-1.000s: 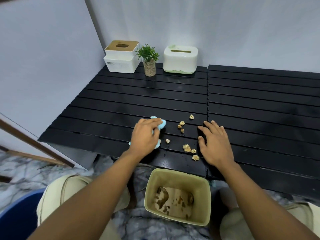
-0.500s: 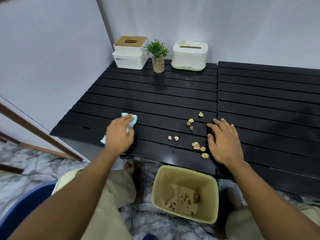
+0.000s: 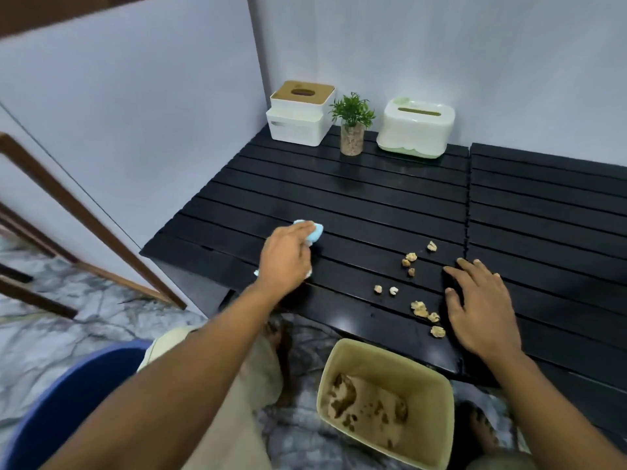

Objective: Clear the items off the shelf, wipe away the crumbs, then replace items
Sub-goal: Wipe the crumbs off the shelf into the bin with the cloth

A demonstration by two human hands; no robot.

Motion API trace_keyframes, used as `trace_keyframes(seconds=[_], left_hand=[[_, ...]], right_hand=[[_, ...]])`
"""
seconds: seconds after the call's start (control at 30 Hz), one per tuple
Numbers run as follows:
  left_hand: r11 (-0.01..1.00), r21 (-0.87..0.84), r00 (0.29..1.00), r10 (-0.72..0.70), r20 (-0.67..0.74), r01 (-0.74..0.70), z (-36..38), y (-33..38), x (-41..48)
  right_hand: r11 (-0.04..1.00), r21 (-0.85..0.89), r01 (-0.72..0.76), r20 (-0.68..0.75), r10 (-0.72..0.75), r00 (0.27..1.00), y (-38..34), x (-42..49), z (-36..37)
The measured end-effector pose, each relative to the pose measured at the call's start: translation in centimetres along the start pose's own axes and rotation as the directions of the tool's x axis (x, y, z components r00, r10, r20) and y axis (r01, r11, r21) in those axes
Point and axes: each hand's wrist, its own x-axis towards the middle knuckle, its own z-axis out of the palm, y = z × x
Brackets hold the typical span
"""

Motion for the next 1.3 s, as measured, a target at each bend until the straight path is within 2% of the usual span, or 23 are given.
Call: trace_keyframes(seconds=[0.17,0.3,0.5,0.63,0.7,0.77,0.87,0.93,1.0,1.1,1.2,1.3], left_hand=[[0.961,0.240,0.990,-0.119,-0.078,0.135,-4.6,-9.9,0.8],[0.968,0.151,0.974,-0.181,-0.137,0.201,-2.2,-8.6,0.1],[0.996,0.062,0.992,-0.054,-0.111,0.061,3.7,1.0,-2.7],[0.983,-0.001,0.982,0.185,0.036,-0.185,7.1,8.0,-4.7],[0.966,-0.060,0.957,0.257,0.134,-0.251,7.2,8.5,-4.5],[0.960,-0.134,0.941,0.270,0.203,-0.246,6.6,7.5,-3.1],[0.960,-0.148,0.956,0.257,0.139,-0.237,6.0,6.3,1.5],[0.956,-0.129,0.949,0.281,0.142,-0.264,6.7,6.8,5.4],[0.933,-0.127,0.902,0.359,0.239,-0.337,8.6,7.8,8.8],[0.881,-0.110,0.800,0.465,0.378,-0.460,12.1,9.1,11.7],[0.853,-0.130,0.776,0.515,0.365,-0.505,13.6,10.3,12.3],[0.781,-0.180,0.679,0.614,0.402,-0.599,13.3,11.0,10.7]], right_hand=[[1.000,0.009,-0.011,-0.008,0.011,1.000,-0.2,0.0,0.0],[1.000,0.009,-0.011,-0.007,0.011,1.000,-0.1,0.0,0.0],[1.000,0.006,-0.012,-0.005,0.012,1.000,-0.4,0.0,-0.2],[0.999,0.026,-0.018,0.009,0.018,1.000,-0.3,-0.3,-0.3],[0.998,0.060,-0.011,0.010,0.011,1.000,-0.2,-0.4,-0.4],[0.984,0.174,-0.047,-0.027,0.053,0.998,-0.2,-0.4,-0.7],[0.920,0.351,-0.176,-0.094,0.221,0.971,0.0,-0.5,-1.0],[0.918,0.326,-0.228,-0.103,0.274,0.956,0.1,-0.4,-0.8],[0.947,0.252,-0.202,-0.106,0.234,0.966,0.1,-0.3,-0.5],[0.955,0.236,-0.181,-0.118,0.213,0.970,0.3,-0.2,-0.4],[0.952,0.241,-0.187,-0.121,0.221,0.968,0.4,0.0,-0.2],[0.948,0.257,-0.188,-0.125,0.225,0.966,0.3,0.2,-0.1]])
